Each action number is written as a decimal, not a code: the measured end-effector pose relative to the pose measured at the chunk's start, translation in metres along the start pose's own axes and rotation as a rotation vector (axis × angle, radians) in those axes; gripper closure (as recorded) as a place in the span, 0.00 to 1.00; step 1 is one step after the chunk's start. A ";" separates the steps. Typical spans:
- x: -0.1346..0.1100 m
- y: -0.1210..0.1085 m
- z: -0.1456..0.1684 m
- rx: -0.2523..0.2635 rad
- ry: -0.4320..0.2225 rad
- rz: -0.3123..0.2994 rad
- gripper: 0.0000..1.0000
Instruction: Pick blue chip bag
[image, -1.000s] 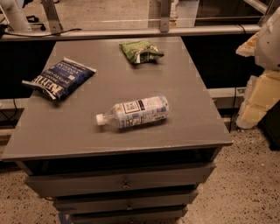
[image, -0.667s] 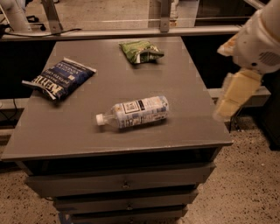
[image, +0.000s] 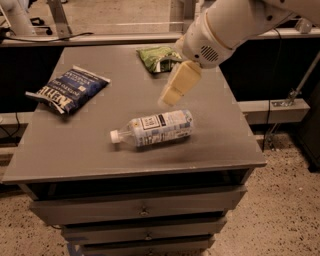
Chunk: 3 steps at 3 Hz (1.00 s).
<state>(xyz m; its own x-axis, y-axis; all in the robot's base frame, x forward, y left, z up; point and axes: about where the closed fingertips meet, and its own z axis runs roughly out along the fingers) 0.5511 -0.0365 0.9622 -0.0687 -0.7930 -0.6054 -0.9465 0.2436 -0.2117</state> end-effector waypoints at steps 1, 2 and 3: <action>-0.071 0.009 0.049 -0.054 -0.163 0.026 0.00; -0.071 0.009 0.049 -0.054 -0.163 0.026 0.00; -0.080 0.002 0.068 -0.038 -0.223 0.012 0.00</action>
Offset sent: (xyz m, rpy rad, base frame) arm 0.0094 0.0705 -0.0001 0.1323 0.0239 0.0432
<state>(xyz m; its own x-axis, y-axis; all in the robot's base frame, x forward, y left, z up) 0.5765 0.0656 0.9580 -0.0124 -0.6459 -0.7633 -0.9575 0.2276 -0.1771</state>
